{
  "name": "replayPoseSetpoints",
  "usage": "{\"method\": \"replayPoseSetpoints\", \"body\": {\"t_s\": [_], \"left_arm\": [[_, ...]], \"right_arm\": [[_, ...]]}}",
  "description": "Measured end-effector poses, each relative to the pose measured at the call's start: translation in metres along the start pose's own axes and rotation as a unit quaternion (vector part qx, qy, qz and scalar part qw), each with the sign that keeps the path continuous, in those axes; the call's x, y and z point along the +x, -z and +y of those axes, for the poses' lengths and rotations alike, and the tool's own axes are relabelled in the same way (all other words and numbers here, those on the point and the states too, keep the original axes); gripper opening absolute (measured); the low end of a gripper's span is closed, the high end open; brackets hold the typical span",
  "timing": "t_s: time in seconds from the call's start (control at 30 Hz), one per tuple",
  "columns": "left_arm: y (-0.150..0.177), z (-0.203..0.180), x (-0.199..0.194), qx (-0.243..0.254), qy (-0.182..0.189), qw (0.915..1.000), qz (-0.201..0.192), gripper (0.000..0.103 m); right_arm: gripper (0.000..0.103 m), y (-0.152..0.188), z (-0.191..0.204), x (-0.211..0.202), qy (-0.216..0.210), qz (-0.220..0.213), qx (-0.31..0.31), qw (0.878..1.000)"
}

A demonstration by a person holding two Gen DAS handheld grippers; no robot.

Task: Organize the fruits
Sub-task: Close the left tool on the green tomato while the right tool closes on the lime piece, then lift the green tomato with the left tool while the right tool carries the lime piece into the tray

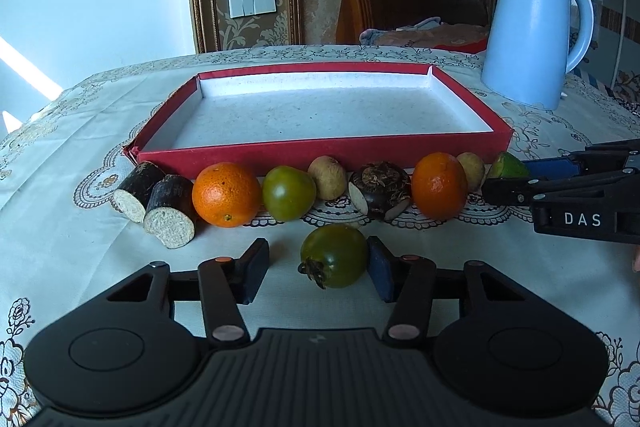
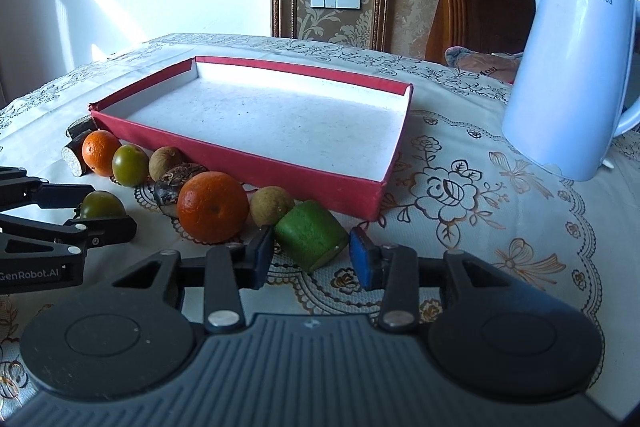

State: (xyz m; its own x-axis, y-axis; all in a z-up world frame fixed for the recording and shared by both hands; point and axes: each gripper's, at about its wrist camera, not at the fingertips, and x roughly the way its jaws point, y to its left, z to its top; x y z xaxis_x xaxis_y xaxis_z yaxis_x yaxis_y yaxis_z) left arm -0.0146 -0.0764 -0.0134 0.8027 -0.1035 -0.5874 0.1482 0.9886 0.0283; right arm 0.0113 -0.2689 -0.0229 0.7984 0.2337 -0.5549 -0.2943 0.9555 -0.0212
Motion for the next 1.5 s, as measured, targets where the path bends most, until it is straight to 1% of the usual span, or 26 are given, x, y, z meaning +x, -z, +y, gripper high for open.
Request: {"method": "replayPoseSetpoints", "body": {"t_s": [0.07,0.2,0.43,0.53,0.73,0.9,1.1,1.2,1.33,1.5], "left_arm": [[0.0,0.0,0.0,0.0,-0.001,1.0,-0.001,0.045],[0.0,0.001,0.0,-0.002,0.001,1.0,-0.002,0.045],[0.001,0.002,-0.001,-0.003,0.003,1.0,-0.003,0.039],[0.001,0.003,-0.003,-0.005,0.004,1.0,-0.004,0.033],[0.001,0.006,-0.003,-0.016,0.006,0.9998,-0.008,0.033],[0.003,0.012,-0.011,-0.033,0.015,0.9989,-0.03,0.033],[0.004,0.017,-0.02,-0.047,0.019,0.9968,-0.061,0.033],[0.004,0.019,-0.023,-0.053,0.02,0.9958,-0.071,0.033],[0.006,0.025,-0.03,-0.06,0.025,0.9948,-0.078,0.033],[0.01,0.038,-0.036,-0.071,0.019,0.9942,-0.079,0.033]], "right_arm": [[0.039,0.001,0.001,-0.002,0.003,-0.002,0.004,1.0],[0.039,0.003,0.002,-0.003,0.007,-0.004,0.009,1.0],[0.039,0.004,0.007,-0.002,0.017,-0.004,-0.005,1.0],[0.039,0.005,0.009,-0.002,0.021,-0.004,-0.009,1.0],[0.038,0.006,0.01,-0.005,0.027,-0.008,-0.004,1.0],[0.038,0.009,0.009,-0.013,0.03,-0.015,0.005,0.999],[0.038,0.013,0.012,-0.024,0.02,-0.025,0.014,0.999],[0.038,0.014,0.014,-0.03,0.007,-0.029,0.03,0.999],[0.038,0.016,0.021,-0.033,-0.01,-0.028,0.033,0.999],[0.038,0.018,0.025,-0.035,-0.024,-0.028,0.037,0.999]]}}
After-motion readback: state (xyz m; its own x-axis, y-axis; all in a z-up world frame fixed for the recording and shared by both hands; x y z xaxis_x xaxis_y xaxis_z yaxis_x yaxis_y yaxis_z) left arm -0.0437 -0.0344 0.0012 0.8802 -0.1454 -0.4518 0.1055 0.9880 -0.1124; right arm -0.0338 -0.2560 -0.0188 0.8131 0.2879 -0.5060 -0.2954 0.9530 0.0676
